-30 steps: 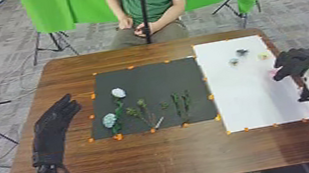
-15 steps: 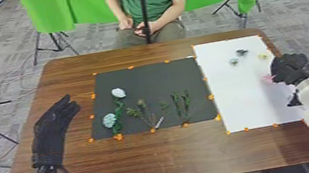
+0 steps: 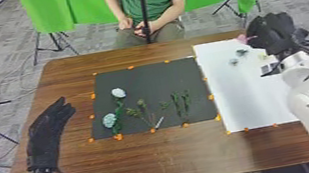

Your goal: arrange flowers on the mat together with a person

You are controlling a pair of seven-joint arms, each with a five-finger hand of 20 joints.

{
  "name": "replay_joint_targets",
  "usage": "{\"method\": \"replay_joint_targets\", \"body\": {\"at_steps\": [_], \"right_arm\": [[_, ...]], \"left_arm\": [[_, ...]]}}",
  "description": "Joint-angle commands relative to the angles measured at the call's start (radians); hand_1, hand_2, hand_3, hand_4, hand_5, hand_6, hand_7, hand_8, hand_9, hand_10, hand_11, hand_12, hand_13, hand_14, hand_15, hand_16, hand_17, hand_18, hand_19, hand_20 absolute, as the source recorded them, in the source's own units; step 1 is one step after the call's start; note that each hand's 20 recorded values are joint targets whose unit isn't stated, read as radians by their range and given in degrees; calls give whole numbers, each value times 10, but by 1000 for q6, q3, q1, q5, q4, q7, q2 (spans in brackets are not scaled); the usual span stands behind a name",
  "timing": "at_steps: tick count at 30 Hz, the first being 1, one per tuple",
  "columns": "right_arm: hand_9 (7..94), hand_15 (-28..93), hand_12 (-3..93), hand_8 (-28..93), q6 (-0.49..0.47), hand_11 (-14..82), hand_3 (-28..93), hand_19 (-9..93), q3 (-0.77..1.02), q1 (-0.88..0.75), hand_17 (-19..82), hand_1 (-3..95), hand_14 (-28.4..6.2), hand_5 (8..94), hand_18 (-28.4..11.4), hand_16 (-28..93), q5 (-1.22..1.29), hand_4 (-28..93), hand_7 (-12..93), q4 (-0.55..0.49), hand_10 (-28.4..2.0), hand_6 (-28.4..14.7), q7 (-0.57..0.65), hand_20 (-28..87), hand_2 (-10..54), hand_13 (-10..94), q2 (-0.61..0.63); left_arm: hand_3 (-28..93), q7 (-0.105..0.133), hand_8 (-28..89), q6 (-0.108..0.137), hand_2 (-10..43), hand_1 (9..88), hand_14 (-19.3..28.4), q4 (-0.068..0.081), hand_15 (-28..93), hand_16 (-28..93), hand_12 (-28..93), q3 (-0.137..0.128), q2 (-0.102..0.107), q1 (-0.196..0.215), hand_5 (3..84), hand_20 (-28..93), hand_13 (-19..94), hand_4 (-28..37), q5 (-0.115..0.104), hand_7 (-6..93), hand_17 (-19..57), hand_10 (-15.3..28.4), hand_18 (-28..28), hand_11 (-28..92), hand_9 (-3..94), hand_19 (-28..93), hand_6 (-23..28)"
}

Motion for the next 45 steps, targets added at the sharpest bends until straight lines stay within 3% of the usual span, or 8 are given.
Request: {"method": "replay_joint_targets", "body": {"at_steps": [1, 7, 16, 37, 45], "right_arm": [[904, 531, 457, 45, -12, 87, 670, 547, -336, 258, 292, 577, -65, 822, -164, 481, 34, -283, 247, -5, -65, 54, -135, 516, -95, 722, -87], [903, 533, 457, 48, -56, 86, 672, 542, -565, 391, 292, 575, -66, 823, -162, 482, 3, -283, 245, 123, -64, 53, -198, 513, -95, 719, -202], [903, 538, 457, 51, -122, 87, 678, 539, -669, 424, 292, 569, -65, 819, -161, 478, -71, -283, 244, 281, -62, 50, -249, 512, -95, 717, -326], [831, 540, 374, 19, -174, 54, 696, 523, -698, 414, 265, 521, -74, 745, -159, 445, -108, -276, 218, 320, -64, 45, -257, 500, -95, 674, -342], [771, 533, 297, -10, -197, 113, 735, 515, -692, 403, 259, 479, -86, 701, -157, 393, -121, -280, 218, 328, -72, 44, -262, 489, -95, 661, -339]], "left_arm": [[685, 2, -49, 37, -20, 183, 183, 1, 159, 50, 154, -4, 10, 18, 453, 178, 339, -255, -37, 121, 44, 132, 151, 165, 427, 119, 51], [681, 0, -48, 28, 13, 131, 186, 11, 161, 50, 153, 12, 16, 3, 455, 178, 341, -281, -38, 120, 44, 134, 151, 165, 431, 120, 51], [688, -6, -47, 9, 2, 125, 187, 25, 163, 50, 154, 28, 15, -17, 457, 178, 342, -283, -32, 117, 44, 134, 151, 163, 431, 118, 50], [688, -9, -46, 1, -11, 140, 187, 31, 162, 50, 154, 35, 15, -26, 456, 176, 342, -283, -33, 117, 41, 133, 151, 162, 432, 115, 50], [694, -11, -46, 0, -15, 141, 186, 33, 163, 51, 155, 34, 14, -31, 457, 176, 343, -283, -33, 116, 40, 134, 151, 161, 432, 115, 50]]}}
